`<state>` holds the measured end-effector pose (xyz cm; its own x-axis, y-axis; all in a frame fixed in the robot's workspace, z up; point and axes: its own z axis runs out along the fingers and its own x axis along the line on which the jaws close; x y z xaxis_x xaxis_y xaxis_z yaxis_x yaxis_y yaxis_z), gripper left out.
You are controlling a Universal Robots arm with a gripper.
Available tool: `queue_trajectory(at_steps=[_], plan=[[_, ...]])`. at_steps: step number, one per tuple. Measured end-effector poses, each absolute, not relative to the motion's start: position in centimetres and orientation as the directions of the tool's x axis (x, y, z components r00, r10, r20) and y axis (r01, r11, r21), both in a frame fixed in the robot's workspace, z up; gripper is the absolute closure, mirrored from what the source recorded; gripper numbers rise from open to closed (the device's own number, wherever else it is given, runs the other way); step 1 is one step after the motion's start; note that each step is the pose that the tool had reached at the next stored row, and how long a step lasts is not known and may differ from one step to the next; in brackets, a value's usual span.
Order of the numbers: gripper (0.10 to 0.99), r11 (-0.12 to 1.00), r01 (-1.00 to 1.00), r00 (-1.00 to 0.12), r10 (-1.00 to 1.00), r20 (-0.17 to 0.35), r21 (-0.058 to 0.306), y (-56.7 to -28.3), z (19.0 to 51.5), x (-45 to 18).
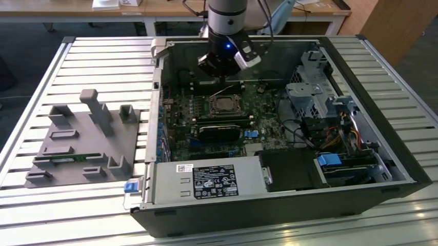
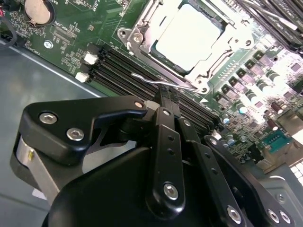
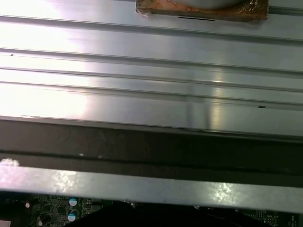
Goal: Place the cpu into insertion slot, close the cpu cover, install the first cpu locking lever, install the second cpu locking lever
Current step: 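Install the first cpu locking lever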
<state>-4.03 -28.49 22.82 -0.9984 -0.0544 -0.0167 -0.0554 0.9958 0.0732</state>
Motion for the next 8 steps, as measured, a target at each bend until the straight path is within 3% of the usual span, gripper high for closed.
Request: queue_trajectory(at_steps=[8], plan=[[0.980,0.996,-0.055,-0.998,-0.054,-0.016,0.072,-28.41,22.57,-3.46]])
